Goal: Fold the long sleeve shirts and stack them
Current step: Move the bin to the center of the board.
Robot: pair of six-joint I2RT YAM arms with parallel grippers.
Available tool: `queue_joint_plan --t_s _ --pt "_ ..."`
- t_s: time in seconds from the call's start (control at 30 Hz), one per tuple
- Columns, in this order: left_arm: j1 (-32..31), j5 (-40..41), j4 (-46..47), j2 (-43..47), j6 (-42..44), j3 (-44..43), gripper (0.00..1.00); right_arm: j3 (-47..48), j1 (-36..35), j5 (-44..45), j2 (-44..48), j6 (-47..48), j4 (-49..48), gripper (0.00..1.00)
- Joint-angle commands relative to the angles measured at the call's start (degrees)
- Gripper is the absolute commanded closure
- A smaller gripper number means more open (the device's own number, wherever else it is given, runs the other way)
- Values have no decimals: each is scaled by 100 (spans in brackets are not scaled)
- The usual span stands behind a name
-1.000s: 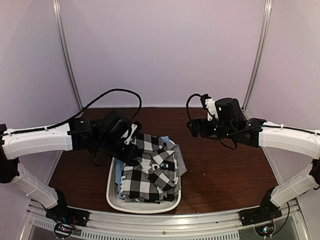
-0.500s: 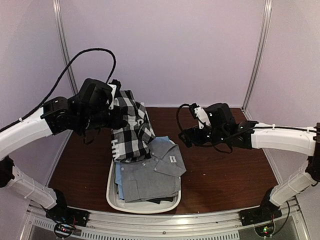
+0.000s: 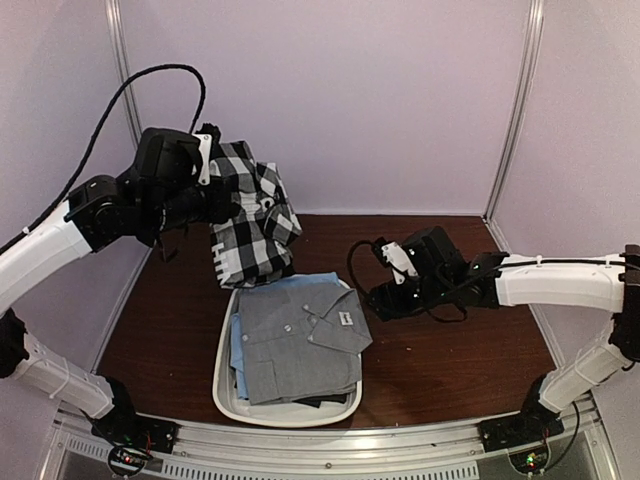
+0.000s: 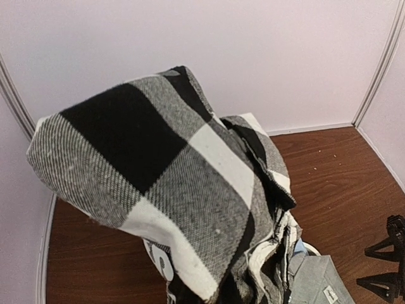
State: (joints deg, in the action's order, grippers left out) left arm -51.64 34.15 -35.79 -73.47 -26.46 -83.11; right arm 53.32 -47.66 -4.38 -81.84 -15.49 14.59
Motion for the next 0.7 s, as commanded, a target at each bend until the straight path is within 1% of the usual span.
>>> queue_joint_plan --t_s 0.0,0.2,0.33,0.47,0.67 --pt "202 -3 503 8 71 -207 100 528 -409 -265 -226 -51 -16 32" --pt "387 -7 452 122 1 -205 100 1257 -932 -616 -1009 -43 -33 46" --pt "436 30 385 227 -17 -212 100 1731 -1200 -786 -1643 -34 9 53" --pt "453 80 340 359 -17 -172 100 2130 -1246 -787 -2262 -101 14 59" --pt "468 316 292 663 -82 -144 100 2822 -1228 -620 -3368 -186 115 65"
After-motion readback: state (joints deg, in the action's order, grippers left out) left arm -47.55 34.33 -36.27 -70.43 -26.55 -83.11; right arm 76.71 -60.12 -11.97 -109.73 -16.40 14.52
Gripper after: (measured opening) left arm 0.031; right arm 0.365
